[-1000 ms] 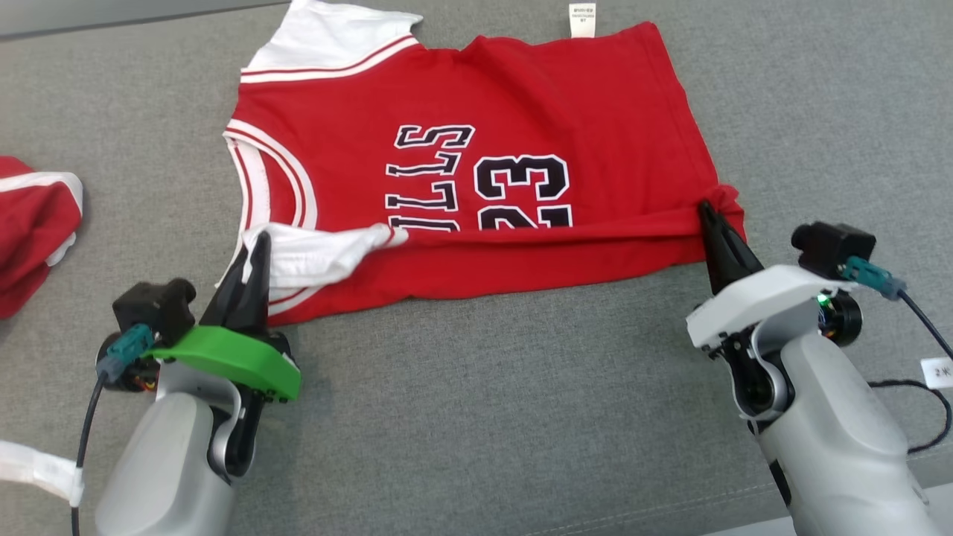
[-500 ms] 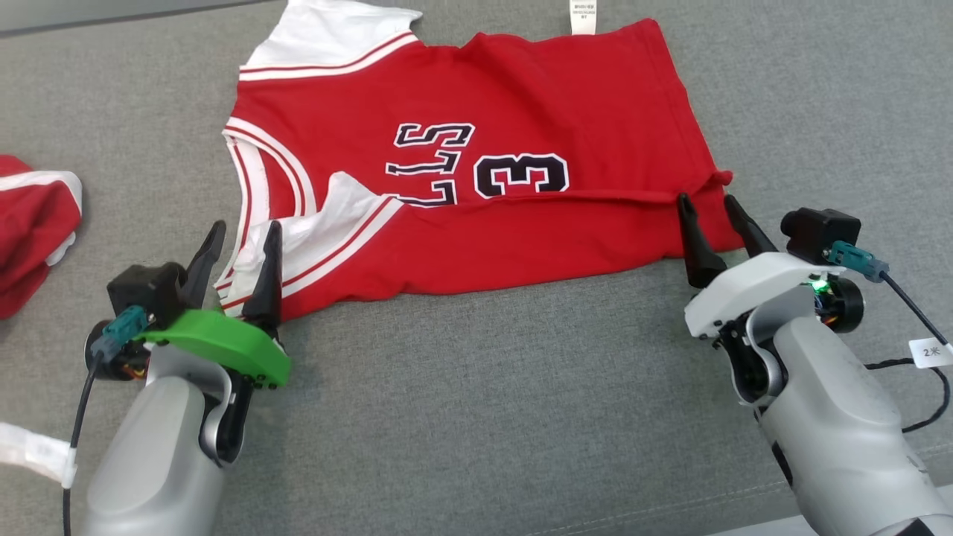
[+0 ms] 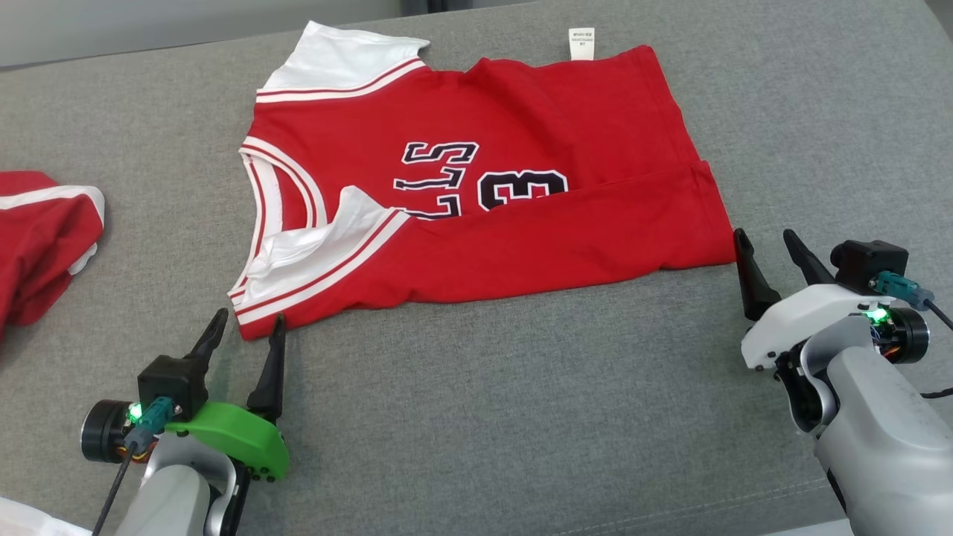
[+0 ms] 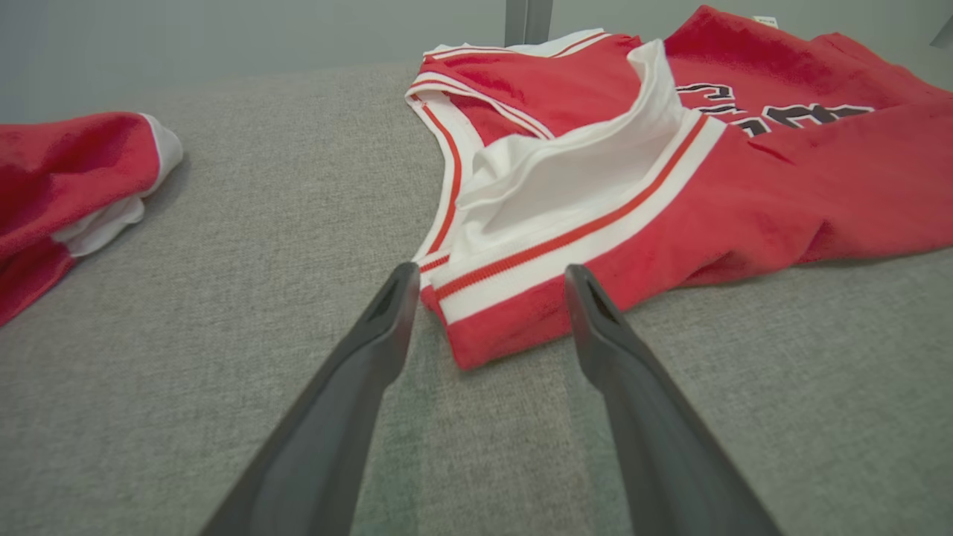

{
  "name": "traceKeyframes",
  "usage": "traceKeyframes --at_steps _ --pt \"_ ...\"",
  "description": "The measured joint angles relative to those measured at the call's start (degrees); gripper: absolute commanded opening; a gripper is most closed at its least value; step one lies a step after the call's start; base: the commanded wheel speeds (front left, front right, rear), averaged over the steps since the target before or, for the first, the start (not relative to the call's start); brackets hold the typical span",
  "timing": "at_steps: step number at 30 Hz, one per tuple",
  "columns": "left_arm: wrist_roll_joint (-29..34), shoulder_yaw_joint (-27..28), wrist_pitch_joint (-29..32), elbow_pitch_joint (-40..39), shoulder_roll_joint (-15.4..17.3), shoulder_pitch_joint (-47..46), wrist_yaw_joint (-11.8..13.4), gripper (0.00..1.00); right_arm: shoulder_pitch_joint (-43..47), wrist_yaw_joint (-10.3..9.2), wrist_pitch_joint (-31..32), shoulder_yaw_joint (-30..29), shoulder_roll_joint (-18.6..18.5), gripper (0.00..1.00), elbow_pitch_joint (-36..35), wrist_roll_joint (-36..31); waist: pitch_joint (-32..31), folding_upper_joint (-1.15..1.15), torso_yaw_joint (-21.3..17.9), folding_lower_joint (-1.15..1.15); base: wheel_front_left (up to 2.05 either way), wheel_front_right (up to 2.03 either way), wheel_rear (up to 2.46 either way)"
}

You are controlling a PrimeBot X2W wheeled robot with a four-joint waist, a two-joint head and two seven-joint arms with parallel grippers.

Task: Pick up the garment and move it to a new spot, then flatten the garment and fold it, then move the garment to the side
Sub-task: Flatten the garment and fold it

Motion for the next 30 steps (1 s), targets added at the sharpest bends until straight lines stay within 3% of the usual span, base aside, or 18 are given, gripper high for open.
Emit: traceKeyframes --at_steps 14,22,23,24,25,26,30 --pt "0.77 -0.48 -0.10 7.54 -1.07 -5.20 -0.56 1.00 -3.89 0.00 -0.12 3.63 1.89 1.00 6.37 -1.48 2.13 0.00 0.62 0.00 0.00 0.00 0.00" --pt "-2.33 -0.33 -0.16 13.91 -2.54 -9.43 -2.01 1.00 -6.52 -0.02 0.13 6.94 3.28 1.00 8.87 -0.18 2.92 0.00 0.72 0.00 0.00 0.00 0.00" --pt "-3.00 -0.25 -0.16 14.43 -2.75 -9.76 -2.26 1.00 -6.70 -0.02 0.20 7.16 3.34 0.82 9.10 0.29 2.96 0.00 0.75 0.00 0.00 0.00 0.00" --pt "-4.10 -0.12 -0.16 14.99 -3.09 -10.23 -2.38 0.95 -6.80 -0.05 0.21 7.35 3.45 0.35 9.26 1.18 2.97 0.00 0.80 0.00 0.00 0.00 0.00" --pt "-4.75 -0.15 -0.16 15.51 -3.37 -10.57 -2.57 0.24 -6.94 -0.05 0.35 7.67 3.49 0.00 9.51 1.81 2.95 0.00 0.85 0.00 0.00 0.00 0.00" --pt "-5.03 -0.29 -0.16 15.90 -3.46 -10.78 -2.67 0.00 -7.04 -0.05 0.35 7.94 3.47 0.00 9.66 2.21 2.91 0.00 0.89 0.00 0.00 0.00 0.00" --pt "-5.47 -1.36 -0.16 17.06 -3.79 -11.51 -3.10 0.00 -7.21 -0.02 0.31 8.83 3.38 0.00 10.18 3.81 2.53 0.00 1.01 0.00 0.00 0.00 0.00"
